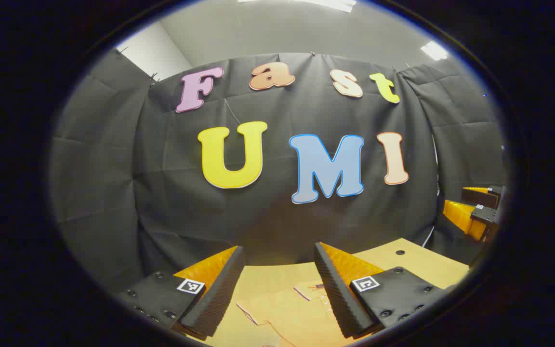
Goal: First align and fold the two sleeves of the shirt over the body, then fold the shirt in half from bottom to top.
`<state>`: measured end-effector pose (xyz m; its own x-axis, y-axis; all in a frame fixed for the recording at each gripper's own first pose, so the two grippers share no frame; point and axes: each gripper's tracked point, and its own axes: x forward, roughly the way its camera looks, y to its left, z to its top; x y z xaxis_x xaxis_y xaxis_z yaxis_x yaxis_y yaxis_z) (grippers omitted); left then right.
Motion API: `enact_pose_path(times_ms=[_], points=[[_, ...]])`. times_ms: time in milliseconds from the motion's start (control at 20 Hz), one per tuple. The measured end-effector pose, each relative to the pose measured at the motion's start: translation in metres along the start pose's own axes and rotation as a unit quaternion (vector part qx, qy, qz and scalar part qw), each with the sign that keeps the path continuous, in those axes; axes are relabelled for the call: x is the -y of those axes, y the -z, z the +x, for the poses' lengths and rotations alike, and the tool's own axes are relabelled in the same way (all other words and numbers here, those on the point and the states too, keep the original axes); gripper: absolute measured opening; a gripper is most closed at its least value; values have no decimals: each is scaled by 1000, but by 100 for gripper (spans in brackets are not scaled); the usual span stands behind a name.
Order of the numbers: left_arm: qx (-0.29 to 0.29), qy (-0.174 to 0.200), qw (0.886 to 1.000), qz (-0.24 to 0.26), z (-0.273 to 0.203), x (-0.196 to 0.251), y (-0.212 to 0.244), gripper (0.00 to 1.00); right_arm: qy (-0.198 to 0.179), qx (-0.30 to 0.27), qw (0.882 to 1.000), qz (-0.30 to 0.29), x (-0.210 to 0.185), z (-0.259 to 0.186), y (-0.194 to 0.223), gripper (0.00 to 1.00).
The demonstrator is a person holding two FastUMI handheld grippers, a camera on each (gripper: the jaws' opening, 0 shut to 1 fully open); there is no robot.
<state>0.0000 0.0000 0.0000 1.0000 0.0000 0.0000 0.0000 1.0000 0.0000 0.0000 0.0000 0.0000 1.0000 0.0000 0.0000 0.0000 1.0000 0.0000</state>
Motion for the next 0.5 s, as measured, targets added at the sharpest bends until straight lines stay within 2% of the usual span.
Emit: enact_pose_path(times_ms=[500], points=[[-3,-3,1000,5,8,8,1,96,-9,-14,1000,-1,-4,4,2,94]])
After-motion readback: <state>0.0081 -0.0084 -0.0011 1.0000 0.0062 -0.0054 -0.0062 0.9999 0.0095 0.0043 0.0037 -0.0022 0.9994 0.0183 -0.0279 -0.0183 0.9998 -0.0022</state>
